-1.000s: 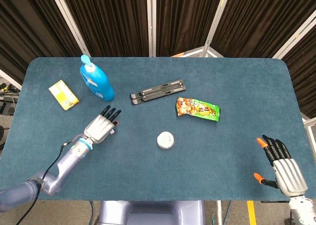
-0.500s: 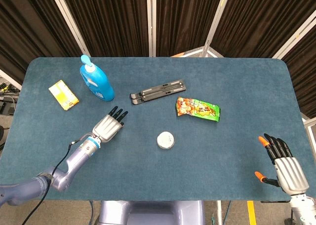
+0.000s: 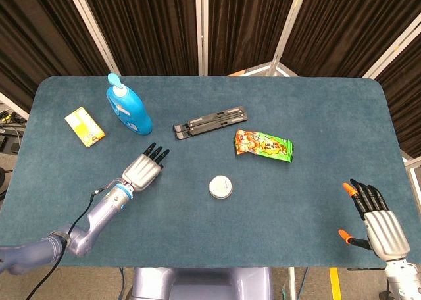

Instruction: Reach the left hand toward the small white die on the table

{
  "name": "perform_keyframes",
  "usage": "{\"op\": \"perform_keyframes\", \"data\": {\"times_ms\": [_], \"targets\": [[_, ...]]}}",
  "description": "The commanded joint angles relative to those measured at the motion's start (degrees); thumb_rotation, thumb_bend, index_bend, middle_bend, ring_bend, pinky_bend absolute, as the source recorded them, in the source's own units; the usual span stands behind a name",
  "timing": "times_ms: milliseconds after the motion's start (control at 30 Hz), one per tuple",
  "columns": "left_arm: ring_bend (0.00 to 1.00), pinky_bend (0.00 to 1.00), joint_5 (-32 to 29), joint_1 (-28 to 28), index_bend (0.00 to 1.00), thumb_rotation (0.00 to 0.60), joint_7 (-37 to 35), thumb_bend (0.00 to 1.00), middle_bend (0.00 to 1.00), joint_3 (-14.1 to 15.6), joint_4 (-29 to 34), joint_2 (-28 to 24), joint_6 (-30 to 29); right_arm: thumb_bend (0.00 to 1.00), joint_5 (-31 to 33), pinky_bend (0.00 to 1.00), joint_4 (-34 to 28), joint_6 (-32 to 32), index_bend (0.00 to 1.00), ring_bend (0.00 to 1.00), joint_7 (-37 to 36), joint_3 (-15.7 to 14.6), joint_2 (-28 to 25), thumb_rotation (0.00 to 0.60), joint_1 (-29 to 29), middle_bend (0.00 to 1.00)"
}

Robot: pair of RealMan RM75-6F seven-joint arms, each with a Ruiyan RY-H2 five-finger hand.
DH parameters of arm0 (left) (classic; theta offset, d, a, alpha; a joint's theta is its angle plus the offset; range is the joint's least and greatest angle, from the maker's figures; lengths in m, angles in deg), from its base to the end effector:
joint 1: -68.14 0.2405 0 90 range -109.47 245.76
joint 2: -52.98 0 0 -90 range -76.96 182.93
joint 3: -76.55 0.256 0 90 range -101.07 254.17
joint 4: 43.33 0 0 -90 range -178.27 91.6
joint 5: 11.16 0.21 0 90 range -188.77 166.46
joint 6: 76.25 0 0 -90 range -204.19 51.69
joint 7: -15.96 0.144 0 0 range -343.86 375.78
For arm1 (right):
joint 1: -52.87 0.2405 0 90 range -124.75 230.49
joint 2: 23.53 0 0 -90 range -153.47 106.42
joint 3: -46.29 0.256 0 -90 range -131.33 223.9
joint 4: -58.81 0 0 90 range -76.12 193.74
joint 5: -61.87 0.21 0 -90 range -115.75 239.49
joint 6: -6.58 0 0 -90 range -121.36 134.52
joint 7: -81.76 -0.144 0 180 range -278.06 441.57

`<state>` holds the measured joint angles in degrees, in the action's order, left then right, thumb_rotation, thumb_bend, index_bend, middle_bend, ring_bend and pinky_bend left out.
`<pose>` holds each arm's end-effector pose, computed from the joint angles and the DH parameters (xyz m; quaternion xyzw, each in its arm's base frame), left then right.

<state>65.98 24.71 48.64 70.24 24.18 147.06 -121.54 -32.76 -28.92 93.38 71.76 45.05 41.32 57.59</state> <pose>-0.1839 0.3529 -0.0533 -0.8622 -0.1601 -0.2205 0.4270 -0.3106 -0.1647 0.1476 0.6245 -0.4038 0.4272 0.5142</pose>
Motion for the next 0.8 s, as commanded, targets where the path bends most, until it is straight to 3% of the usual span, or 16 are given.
{"op": "perform_keyframes", "data": {"times_ms": [33,267,500,600,667,733,800], "targets": [[0.0,0.0,0.1,0.2,0.6,0.6,-0.2,0.56,0.0,0.3,0.7,-0.7,-0.7,0.08,0.0,0.0,-0.1,0.1,0.0,0.0,0.0,0.0,0.0,0.6,0.0,0.0],[0.0,0.0,1.8,0.6,0.59,0.6,-1.1,0.56,0.0,-0.1,6.8,-4.6,-5.2,0.08,-0.5,0.0,-0.3,0.4,0.0,0.0,0.1,-0.2,-0.1,0.6,-0.2,0.0],[0.0,0.0,5.0,0.5,0.58,0.6,0.0,0.56,0.0,-1.1,16.8,-9.8,-9.9,0.08,-0.4,0.0,-0.4,0.7,0.0,0.0,0.0,0.0,-0.3,0.6,-0.3,0.0],[0.0,0.0,6.4,0.7,0.49,0.6,1.5,0.54,0.0,-1.3,21.8,-12.0,-12.2,0.08,-0.8,0.0,-0.6,1.0,0.0,0.0,0.3,-0.1,-0.3,0.6,-0.4,0.0],[0.0,0.0,6.6,1.0,0.33,0.6,2.5,0.47,0.0,-1.1,24.4,-13.4,-12.8,0.08,-1.2,0.0,-0.7,1.4,0.0,0.0,0.5,-0.2,-0.3,0.6,-0.5,0.0],[0.0,0.0,6.1,1.5,0.24,0.6,3.0,0.42,0.0,-1.1,26.6,-14.5,-13.5,0.08,-1.5,0.0,-0.9,1.9,0.0,0.0,0.4,-0.3,-0.5,0.6,-0.7,0.0],[0.0,0.0,5.9,1.8,0.21,0.6,3.2,0.39,0.0,-1.0,27.4,-15.0,-13.9,0.08,-1.7,0.0,-1.0,2.1,0.0,0.0,0.5,-0.3,-0.6,0.6,-0.8,0.0]]}}
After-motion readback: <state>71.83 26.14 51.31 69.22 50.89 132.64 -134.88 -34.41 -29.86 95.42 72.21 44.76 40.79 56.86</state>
